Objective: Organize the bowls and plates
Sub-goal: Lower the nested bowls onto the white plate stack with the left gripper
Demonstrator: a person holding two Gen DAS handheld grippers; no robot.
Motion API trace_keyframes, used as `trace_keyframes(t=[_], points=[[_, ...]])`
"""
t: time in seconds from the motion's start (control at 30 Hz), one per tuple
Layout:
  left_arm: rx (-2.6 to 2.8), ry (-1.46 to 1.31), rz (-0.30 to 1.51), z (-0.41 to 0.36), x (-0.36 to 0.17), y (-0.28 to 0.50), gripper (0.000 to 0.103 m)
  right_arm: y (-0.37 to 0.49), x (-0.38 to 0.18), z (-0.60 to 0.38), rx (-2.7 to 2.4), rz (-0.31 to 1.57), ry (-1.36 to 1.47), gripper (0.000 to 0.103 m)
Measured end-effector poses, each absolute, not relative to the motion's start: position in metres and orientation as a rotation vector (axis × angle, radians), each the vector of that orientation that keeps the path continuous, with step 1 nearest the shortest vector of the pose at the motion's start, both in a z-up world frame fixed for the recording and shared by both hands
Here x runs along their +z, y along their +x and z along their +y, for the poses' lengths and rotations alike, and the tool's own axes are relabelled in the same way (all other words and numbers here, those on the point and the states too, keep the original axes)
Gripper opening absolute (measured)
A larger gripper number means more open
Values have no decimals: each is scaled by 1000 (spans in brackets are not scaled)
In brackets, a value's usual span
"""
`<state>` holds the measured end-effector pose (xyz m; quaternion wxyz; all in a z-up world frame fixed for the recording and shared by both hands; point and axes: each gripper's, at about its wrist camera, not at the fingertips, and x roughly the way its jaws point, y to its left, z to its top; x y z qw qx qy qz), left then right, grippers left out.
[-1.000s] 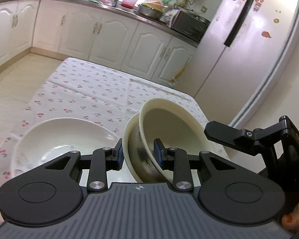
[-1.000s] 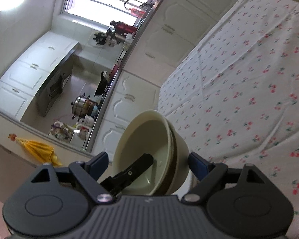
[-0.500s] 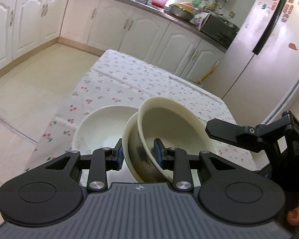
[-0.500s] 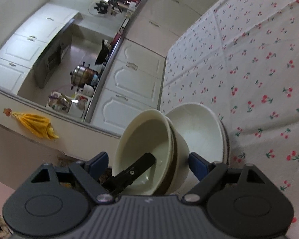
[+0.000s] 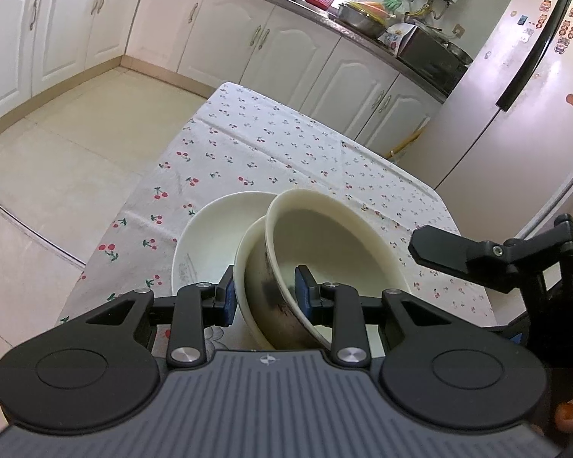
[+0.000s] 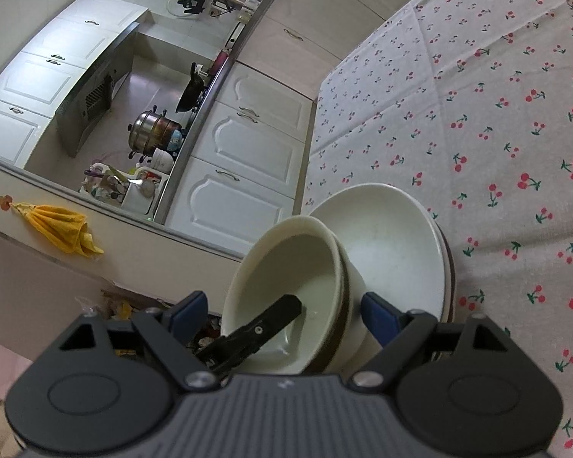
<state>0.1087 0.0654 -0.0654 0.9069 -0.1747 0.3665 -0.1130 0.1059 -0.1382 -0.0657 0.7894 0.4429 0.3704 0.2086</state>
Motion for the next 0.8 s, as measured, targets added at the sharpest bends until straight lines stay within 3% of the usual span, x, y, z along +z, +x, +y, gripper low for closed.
trace_keyframes(t=[0.5,0.63,0.8], points=[[-247,-368,753,68,-66,108,36,102,-60,-140,444,760,930,90],[-248,-364,727,72,-62,106,49,99,-58,-144,439,732,930,92],[-241,-367,700,78,-56,102,57,94,-55,-153,420,687,930,93]])
